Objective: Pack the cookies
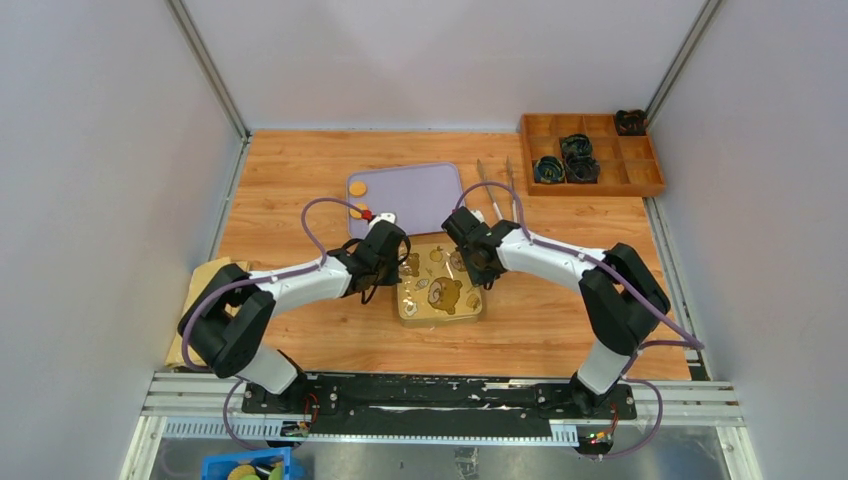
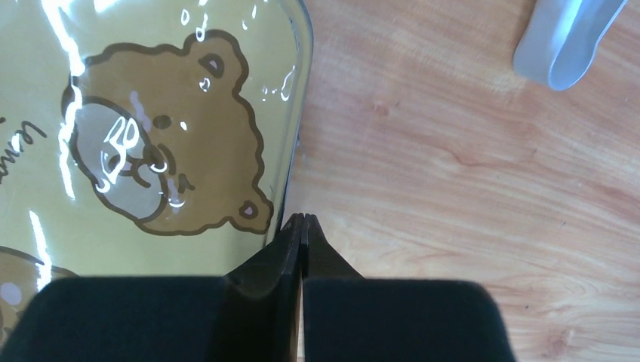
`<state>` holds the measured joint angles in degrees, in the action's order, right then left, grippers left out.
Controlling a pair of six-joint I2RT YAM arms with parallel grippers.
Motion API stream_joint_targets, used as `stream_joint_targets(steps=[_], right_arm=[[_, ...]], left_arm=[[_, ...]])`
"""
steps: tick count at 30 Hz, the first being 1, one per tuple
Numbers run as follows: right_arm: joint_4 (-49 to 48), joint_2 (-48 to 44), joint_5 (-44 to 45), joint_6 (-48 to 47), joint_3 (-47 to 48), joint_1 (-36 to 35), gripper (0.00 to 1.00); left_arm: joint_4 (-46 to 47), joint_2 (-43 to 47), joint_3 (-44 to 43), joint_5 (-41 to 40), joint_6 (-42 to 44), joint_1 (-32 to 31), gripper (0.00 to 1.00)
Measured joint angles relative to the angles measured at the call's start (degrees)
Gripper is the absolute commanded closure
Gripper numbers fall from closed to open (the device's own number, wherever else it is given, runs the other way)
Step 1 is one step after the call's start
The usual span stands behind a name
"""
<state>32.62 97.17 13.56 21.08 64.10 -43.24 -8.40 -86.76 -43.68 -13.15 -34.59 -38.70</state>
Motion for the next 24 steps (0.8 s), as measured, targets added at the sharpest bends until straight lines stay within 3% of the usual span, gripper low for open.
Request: stream_joint_targets(steps=[16, 21, 24], right_arm=[[6.5, -2.9, 2.3, 3.7, -1.4, -6.8, 1.00], [11.1, -2.2, 7.7, 7.4, 5.3, -7.0, 1.00], [14.3, -2.1, 13.0, 9.4, 10.0, -6.7, 1.00]], left_arm=[[-7.5, 2.8, 0.4, -4.5, -1.7, -3.6, 0.96], [-15.8, 2.8, -6.6, -12.7, -3.4, -4.8, 0.87], [-20.8, 2.7, -13.0, -17.9, -3.8, -4.7, 0.86]])
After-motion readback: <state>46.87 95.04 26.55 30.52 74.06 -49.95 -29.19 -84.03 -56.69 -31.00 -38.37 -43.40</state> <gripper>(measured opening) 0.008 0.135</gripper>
